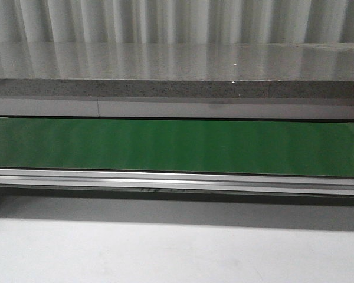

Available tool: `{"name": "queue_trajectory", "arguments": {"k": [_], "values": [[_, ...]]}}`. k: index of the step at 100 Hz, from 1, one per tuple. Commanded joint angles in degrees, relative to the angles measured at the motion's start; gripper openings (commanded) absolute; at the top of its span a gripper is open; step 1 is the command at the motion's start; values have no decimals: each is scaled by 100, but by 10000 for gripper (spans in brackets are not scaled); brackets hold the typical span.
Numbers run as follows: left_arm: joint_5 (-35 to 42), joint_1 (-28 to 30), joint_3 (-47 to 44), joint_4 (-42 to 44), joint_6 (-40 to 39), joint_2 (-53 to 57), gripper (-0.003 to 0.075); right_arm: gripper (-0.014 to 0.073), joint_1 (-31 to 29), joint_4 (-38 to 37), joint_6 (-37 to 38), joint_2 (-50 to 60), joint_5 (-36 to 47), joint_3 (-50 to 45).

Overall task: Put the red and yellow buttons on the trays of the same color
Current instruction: 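Return the right gripper over the belt end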

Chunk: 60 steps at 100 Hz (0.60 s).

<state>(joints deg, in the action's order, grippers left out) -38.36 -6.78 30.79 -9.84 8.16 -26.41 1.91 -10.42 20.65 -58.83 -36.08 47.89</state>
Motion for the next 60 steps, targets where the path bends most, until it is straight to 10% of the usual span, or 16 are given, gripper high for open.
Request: {"name": "queue_trajectory", "arguments": {"k": [1, 60], "values": [[392, -46, 161, -110, 6, -31, -20, -65, 290, -129, -140, 257, 278, 125], [392, -46, 161, -110, 6, -31, -20, -65, 581, -682, -221, 1269, 973, -339]]}}
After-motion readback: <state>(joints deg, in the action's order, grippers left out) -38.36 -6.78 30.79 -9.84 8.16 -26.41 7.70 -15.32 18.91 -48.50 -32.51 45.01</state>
